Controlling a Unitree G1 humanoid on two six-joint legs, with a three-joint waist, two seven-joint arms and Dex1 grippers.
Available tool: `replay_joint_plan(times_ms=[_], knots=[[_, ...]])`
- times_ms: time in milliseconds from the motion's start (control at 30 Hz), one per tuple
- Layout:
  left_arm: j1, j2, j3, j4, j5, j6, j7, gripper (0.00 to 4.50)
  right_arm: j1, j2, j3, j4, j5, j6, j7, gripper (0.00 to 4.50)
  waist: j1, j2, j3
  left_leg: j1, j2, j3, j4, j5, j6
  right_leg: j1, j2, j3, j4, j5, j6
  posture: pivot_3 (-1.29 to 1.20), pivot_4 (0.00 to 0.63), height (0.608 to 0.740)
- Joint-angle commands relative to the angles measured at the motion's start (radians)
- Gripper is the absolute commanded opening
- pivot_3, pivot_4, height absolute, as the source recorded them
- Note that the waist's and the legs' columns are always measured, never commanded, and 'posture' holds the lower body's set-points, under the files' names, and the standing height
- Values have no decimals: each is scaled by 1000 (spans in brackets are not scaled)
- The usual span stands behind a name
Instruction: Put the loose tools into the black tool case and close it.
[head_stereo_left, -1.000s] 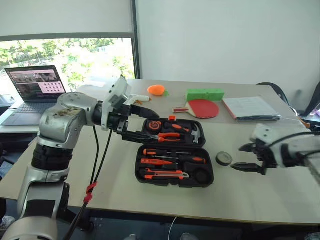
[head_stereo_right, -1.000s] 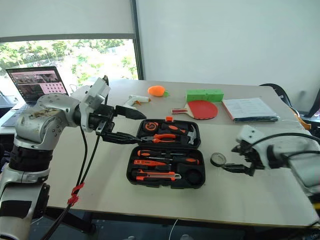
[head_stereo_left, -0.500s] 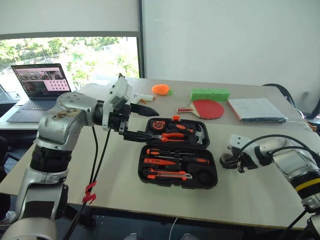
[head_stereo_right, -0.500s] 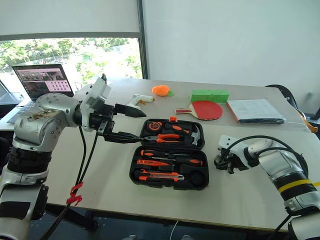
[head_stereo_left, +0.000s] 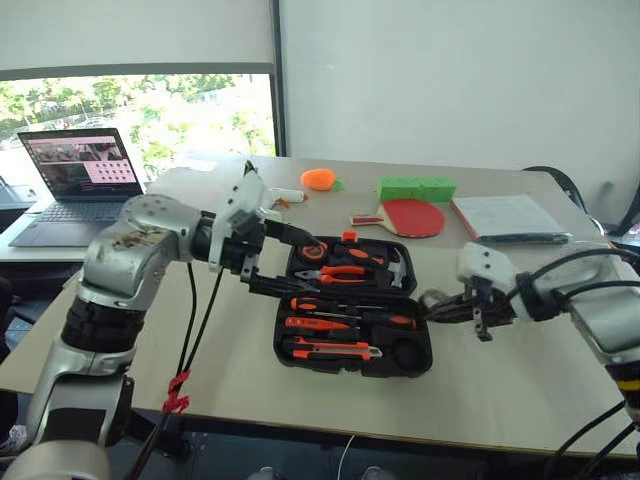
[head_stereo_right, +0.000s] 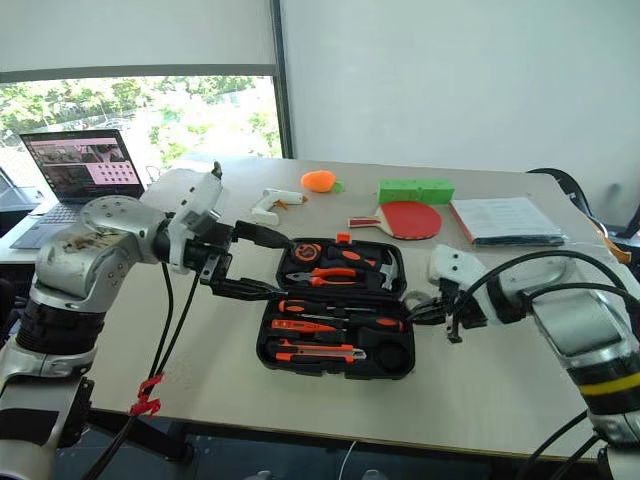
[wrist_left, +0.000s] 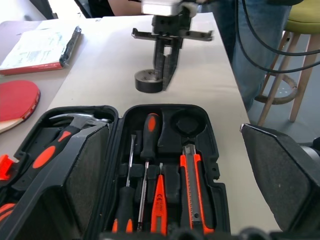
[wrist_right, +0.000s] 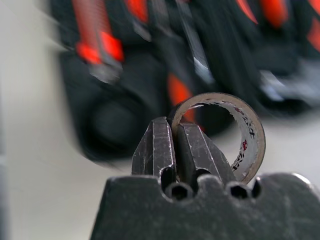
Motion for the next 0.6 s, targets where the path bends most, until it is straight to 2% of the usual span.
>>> replay_joint_plan(times_ms=[33,300,533,600], knots=[[-17,7,3,-26,-10,-19,0,4500,40,9,37,-64,-24,27,-63,74,3,0,0,0,0,0,0,0,0,1,0,0,0,0,0,0,150,736],[-27,-2,-9,-10,-5,-31,2,4500,64,36,103,-38,-80,21,-146,74,0,0,0,0,-1,4,1,0,0,0,0,0,0,0,0,0,150,736],[-33,-6,-18,7,2,-46,0,4500,67,58,103,-105,-34,70,-143,74,0,0,0,0,0,4,2,0,0,0,0,0,0,0,0,0,150,736],[-36,-5,-20,12,3,-52,0,4500,73,50,112,-119,-38,79,-147,642,0,0,0,0,0,4,1,0,0,0,0,0,0,0,0,0,150,736]])
